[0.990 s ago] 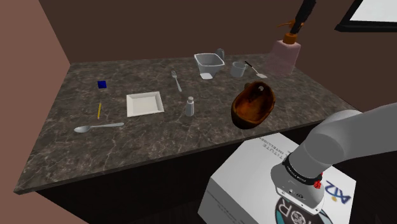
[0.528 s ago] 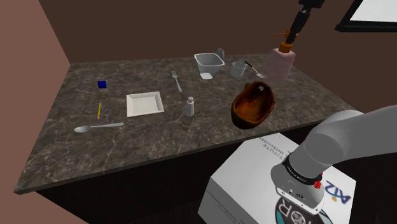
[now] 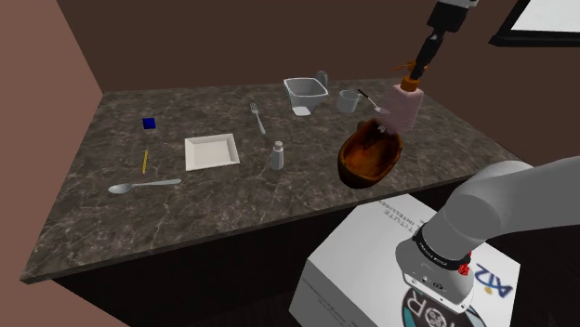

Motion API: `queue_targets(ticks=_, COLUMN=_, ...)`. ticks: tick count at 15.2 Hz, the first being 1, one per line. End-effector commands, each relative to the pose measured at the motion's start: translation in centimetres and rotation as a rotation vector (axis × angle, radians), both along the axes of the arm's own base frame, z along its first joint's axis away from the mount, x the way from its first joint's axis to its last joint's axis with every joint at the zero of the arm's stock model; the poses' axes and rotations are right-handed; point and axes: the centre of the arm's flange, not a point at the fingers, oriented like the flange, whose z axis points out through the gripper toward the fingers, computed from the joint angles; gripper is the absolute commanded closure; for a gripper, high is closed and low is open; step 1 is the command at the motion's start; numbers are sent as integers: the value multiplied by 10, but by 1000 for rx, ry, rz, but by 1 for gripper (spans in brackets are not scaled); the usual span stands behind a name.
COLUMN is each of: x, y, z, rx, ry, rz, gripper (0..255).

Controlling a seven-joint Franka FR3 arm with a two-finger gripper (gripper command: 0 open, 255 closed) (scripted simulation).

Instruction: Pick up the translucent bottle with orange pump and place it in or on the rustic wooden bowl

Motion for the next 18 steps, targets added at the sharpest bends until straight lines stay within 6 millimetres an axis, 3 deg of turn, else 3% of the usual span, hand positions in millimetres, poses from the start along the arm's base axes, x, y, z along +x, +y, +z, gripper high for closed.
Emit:
queue_targets(ticks=1, x=0, y=0, z=-11, rx=0, ry=-1, rz=0, gripper=255)
queue_targets(ticks=9, x=0, y=0, z=-51, rx=0, ry=-1, rz=0, gripper=255)
queue_targets(ticks=16, x=0, y=0, z=-51, rx=0, ry=-1, rz=0, gripper=255)
queue_targets(ticks=17, x=0, y=0, z=-51, rx=0, ry=-1, rz=0, gripper=0)
queue_targets(ticks=18, x=0, y=0, z=-51, rx=0, ry=-1, rz=0, gripper=0)
